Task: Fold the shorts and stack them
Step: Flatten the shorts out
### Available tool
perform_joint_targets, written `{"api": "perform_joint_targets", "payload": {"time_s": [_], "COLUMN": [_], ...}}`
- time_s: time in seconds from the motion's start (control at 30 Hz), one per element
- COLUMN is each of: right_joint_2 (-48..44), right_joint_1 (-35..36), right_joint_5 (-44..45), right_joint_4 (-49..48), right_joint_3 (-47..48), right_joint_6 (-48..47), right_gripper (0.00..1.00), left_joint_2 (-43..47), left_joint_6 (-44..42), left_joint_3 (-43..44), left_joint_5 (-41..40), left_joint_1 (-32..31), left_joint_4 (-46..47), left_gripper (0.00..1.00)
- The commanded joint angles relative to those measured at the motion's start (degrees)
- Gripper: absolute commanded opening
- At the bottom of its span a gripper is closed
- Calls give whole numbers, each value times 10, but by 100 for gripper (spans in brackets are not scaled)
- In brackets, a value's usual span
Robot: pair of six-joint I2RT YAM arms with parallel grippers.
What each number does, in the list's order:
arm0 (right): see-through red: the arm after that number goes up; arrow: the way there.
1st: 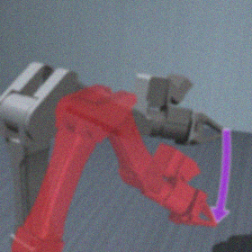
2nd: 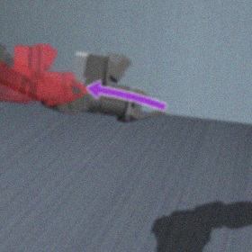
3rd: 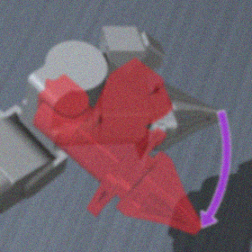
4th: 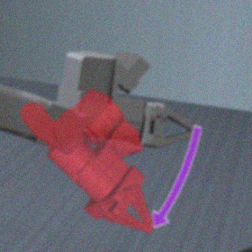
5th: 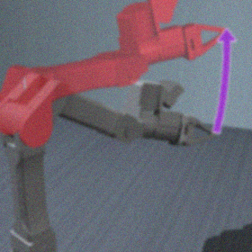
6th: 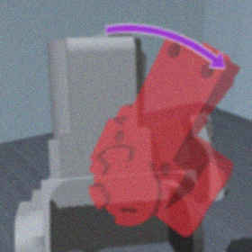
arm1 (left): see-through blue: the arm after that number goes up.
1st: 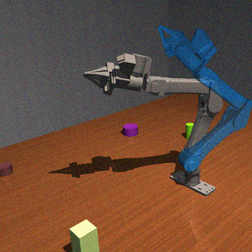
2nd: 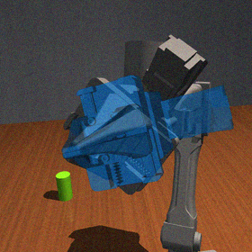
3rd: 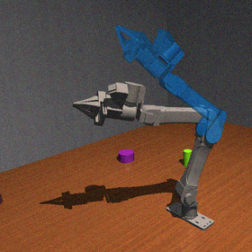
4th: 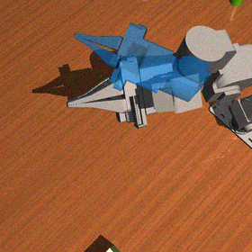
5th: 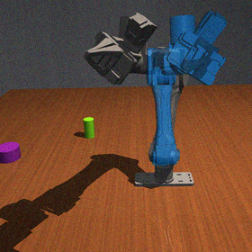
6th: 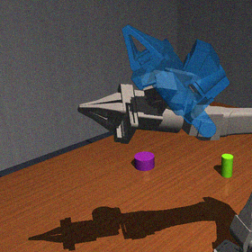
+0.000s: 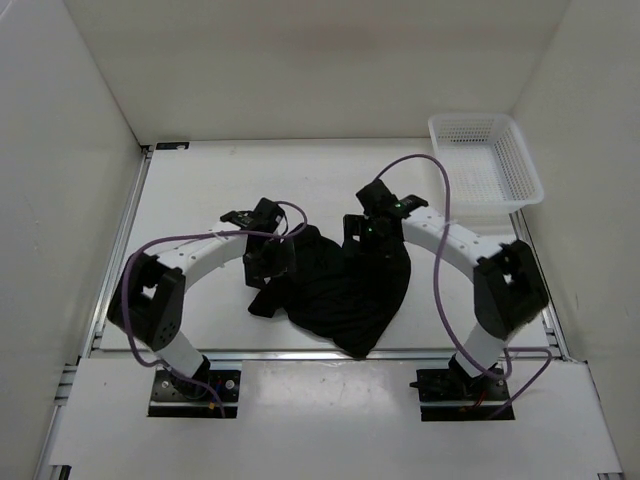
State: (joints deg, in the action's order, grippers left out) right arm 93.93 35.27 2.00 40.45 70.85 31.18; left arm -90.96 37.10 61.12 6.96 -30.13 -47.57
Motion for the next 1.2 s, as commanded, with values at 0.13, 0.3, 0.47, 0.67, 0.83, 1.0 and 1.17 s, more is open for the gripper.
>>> {"api": "perform_joint_targets", "payload": {"time_s": [0.13, 0.3, 0.47, 0.67, 0.83, 1.0, 1.17], "right_joint_2": [148, 171, 158, 109, -32, -205, -327], "right_joint_1": [-41, -46, -64, -75, -75, -67, -62], "right_joint_5": [-76, -80, -74, -86, -38, 46, 141], "right_joint_4": [-72, -37, 2, 31, -25, -112, -90], "right_joint_3": [75, 168, 335, 513, 383, 131, -125], "right_joint_6": [0, -16, -54, -86, -107, -102, -30], "right_gripper": [74, 1, 0, 0, 0, 0, 87], "left_joint_2": [-30, 11, 24, 26, 90, 151, 254], "left_joint_6": [3, -18, -49, -67, -74, -80, -42], "left_joint_3": [-8, 18, 234, 532, 571, 444, 207], "left_joint_5": [15, 27, -19, -25, 32, 59, 65], "left_joint_1": [11, 70, 126, 181, 188, 157, 108], "left_joint_4": [38, 15, -72, -154, -119, -91, -53], "left_gripper": [31, 10, 10, 10, 10, 10, 10]}}
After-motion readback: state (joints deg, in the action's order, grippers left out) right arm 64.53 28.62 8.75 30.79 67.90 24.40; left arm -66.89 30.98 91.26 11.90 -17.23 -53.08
